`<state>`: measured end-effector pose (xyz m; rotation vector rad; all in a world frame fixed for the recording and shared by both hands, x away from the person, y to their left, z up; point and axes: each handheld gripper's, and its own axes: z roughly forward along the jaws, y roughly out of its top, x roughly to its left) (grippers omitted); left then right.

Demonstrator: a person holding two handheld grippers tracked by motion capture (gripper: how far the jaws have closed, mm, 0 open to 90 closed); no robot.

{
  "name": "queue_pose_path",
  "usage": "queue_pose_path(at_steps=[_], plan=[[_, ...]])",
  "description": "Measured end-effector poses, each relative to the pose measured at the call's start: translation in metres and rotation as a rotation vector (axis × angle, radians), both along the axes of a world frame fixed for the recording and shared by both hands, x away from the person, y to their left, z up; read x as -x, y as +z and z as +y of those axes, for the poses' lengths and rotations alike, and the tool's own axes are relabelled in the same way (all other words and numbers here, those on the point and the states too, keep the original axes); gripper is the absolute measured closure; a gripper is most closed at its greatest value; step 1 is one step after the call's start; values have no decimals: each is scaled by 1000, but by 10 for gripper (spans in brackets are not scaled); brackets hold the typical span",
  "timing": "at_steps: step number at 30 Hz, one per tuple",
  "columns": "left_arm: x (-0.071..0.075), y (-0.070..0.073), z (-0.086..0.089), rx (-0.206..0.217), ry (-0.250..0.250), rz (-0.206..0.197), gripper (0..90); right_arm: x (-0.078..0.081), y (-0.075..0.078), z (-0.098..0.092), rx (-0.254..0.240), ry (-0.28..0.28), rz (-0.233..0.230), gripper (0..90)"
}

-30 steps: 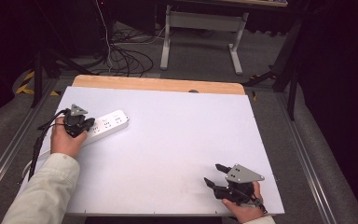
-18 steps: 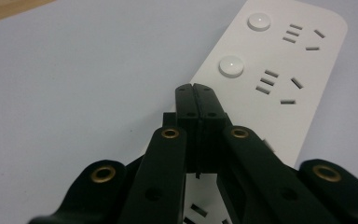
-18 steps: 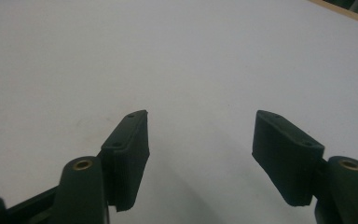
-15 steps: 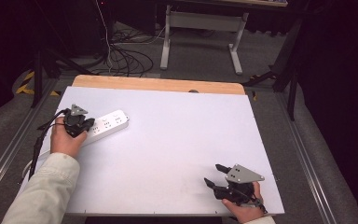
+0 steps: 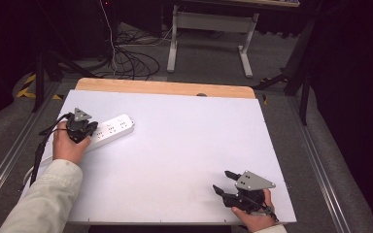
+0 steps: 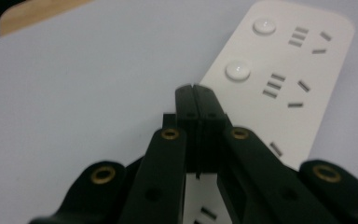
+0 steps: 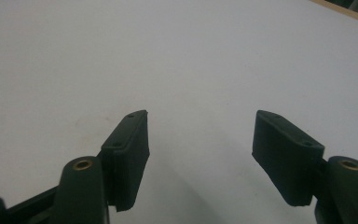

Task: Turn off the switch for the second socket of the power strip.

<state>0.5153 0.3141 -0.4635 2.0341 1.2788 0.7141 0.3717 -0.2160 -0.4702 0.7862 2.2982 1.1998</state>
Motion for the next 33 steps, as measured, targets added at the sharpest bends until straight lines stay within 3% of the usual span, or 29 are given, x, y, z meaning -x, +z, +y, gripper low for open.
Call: queue_pose_path(at_steps=[3,9,15,25,28,33], plan=[[1,1,2,19,3,3,895,-1,0,1,1,1,3,367],[7,14,-3,88,-19,-40,876,-1,0,1,1,-2,7,367],[11,18,-4,96,-8,-21,841,-1,0,0,0,-2,1,367],[20,39,-10,126,-38,-53,798,-2,0,2,1,1,3,367],[22,42,-13,130,-42,-56,731,-1,0,1,-1,-4,3,367],[32,50,-17,144,-62,-68,512,0,0,0,-2,-8,3,367]])
